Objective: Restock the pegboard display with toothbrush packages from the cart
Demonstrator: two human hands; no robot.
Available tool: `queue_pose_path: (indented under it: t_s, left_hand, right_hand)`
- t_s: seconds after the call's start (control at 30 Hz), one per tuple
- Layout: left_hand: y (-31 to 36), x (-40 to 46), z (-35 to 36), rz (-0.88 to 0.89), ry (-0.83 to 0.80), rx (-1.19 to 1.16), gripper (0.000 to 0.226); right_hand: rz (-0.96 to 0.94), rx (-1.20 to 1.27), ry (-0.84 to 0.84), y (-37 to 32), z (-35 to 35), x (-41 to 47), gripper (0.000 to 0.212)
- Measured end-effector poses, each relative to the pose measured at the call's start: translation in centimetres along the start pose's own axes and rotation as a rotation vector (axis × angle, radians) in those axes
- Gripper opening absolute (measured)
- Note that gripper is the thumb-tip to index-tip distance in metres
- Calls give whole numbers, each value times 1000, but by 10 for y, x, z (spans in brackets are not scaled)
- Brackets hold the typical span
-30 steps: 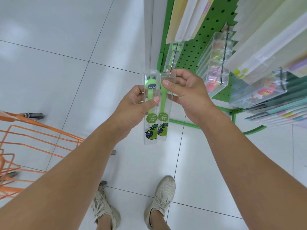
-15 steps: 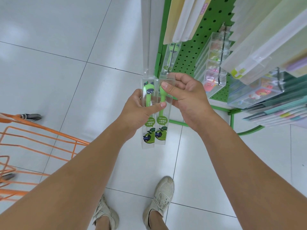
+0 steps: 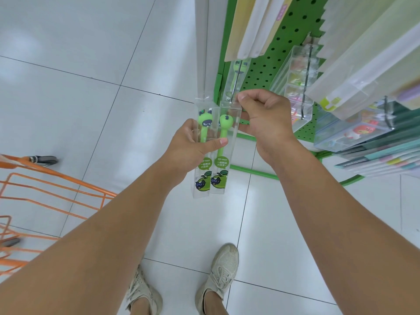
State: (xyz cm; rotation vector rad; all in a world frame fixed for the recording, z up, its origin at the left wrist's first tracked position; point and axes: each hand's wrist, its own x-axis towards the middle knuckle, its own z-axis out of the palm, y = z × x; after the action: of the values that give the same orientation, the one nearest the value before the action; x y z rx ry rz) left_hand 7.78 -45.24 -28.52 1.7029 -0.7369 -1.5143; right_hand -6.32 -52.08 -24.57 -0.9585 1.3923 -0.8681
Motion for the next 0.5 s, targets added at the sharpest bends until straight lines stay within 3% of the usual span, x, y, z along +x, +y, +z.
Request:
queue_pose_path:
  t_s: [0.1,0.2,0.33,0.5]
  left_hand:
    - [7,12,0,9,21,27,56]
    - [13,24,2,26,21,27,63]
    - [13,31,4,44,6,36,61]
    - [6,31,1,55,113,51,48]
  right_hand:
    - [0,27,64,1,5,7,14]
    - [26,88,26,5,7,7,7]
    - [-38,-17,-37,16,-1,4,44]
    - [-85,-75,-13,20,1,22,51]
